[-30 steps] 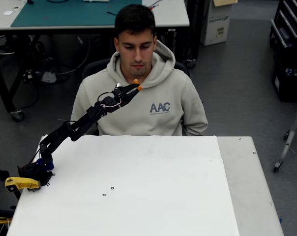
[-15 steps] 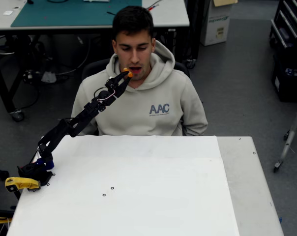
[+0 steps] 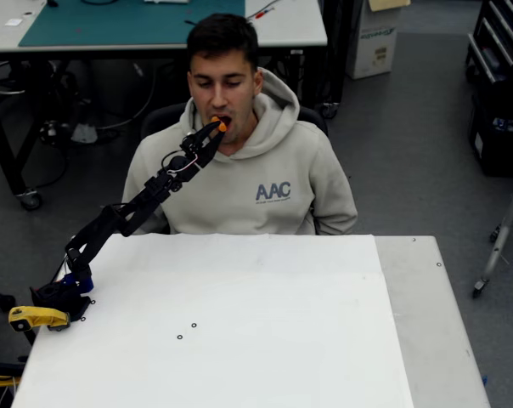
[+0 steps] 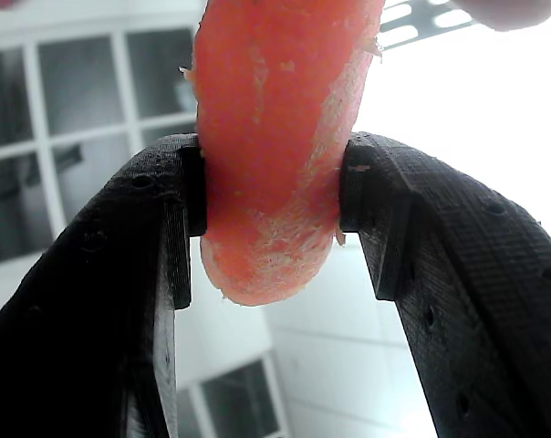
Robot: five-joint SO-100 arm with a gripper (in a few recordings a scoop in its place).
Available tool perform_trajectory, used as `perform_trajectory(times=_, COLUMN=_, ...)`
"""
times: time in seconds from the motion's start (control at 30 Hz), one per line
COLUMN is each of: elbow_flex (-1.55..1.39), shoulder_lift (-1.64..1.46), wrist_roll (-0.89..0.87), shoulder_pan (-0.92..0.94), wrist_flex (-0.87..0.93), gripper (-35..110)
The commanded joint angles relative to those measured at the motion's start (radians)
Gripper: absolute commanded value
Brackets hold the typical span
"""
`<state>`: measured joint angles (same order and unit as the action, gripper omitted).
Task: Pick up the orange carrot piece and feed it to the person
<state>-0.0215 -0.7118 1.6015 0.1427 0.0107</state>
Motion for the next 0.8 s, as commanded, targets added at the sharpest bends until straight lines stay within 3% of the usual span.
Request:
perform_trajectory(times=0.0, elbow_flex=0.008, shoulder_lift=-0.043, wrist_roll=0.011, shoulder_pan=0.011, wrist_flex=-0.035, gripper=-3)
perform_trajectory(times=0.77, elbow_flex=0.008, shoulder_lift=-0.043, wrist_roll=0.100, shoulder_pan=0.000, wrist_flex=-0.048, gripper=-3)
